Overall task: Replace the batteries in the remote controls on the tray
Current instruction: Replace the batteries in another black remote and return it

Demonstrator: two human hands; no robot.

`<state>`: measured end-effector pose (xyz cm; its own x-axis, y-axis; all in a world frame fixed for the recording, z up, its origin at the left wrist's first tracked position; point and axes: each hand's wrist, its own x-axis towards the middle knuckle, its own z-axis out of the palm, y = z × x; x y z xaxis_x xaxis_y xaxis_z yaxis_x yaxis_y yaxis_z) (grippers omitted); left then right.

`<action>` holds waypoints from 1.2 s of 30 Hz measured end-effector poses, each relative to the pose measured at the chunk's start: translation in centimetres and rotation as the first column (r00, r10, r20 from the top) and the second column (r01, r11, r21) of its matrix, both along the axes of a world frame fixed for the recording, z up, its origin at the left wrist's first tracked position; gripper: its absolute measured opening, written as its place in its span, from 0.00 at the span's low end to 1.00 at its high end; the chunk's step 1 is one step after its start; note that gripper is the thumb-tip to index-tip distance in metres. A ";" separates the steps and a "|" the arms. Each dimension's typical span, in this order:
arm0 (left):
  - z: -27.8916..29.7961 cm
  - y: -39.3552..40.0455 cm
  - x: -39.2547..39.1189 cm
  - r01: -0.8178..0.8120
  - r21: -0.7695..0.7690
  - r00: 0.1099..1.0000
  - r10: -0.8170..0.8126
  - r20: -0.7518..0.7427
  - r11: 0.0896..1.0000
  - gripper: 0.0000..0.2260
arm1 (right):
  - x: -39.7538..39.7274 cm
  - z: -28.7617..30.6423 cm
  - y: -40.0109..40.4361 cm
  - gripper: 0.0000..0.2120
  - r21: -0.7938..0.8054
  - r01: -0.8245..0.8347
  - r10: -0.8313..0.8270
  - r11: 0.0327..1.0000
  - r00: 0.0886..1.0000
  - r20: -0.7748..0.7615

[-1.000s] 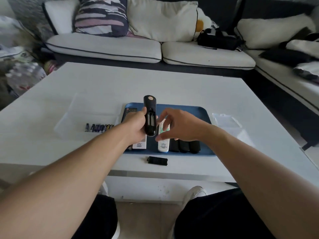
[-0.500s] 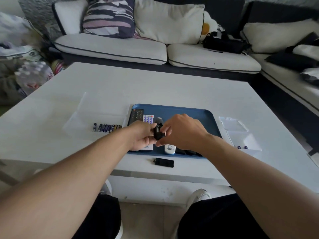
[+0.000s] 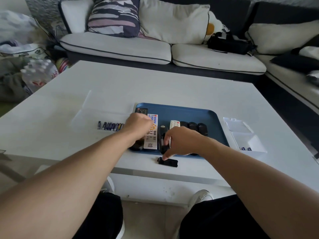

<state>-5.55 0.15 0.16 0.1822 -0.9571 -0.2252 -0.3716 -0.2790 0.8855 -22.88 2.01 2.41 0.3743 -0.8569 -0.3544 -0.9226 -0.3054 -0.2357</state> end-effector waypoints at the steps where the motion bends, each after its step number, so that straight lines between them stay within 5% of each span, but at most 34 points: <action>1: 0.1 -0.2 0.5 -0.053 -0.060 0.998 0.054 0.014 0.997 0.07 | 0.2 -0.5 -0.1 0.22 0.028 -0.010 0.011 1.000 1.000 -0.022; 7: -0.3 -1.7 4.8 -0.293 -0.291 0.932 0.340 0.127 0.911 0.14 | 0.3 0.3 -0.9 0.16 0.196 -0.038 0.040 0.980 0.999 -0.005; 14: -3.0 -1.3 11.9 -0.514 -0.399 0.714 0.637 0.291 0.759 0.25 | 2.4 1.6 -3.4 0.07 -0.186 0.087 -0.066 0.979 0.991 0.113; 16: -3.9 -1.1 13.6 -0.588 -0.360 0.674 0.685 0.278 0.724 0.26 | 4.4 1.1 -3.9 0.03 -0.274 0.058 -0.020 0.960 0.990 0.140; 20: -5.1 -0.9 15.7 -0.756 -0.063 0.641 0.757 0.130 0.651 0.23 | 9.9 -0.2 -5.4 0.09 -0.391 -0.108 0.171 0.914 0.977 0.128; 26: -5.9 -0.7 16.2 -0.722 -0.139 0.688 0.725 -0.031 0.678 0.14 | 17.4 -2.4 -7.1 0.15 -0.541 -0.384 0.367 0.749 0.919 -0.144; 36: -5.5 -0.4 16.0 -0.693 -0.273 0.716 0.682 -0.150 0.668 0.13 | 21.9 -2.9 -9.1 0.20 -0.358 -0.573 0.508 0.737 0.820 -0.265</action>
<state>10.46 -0.22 -5.34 0.8129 -0.5821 0.0200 -0.1492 -0.1748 0.9732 -1.01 -7.12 -0.49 0.7926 -0.5998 -0.1093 -0.5846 -0.7986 0.1433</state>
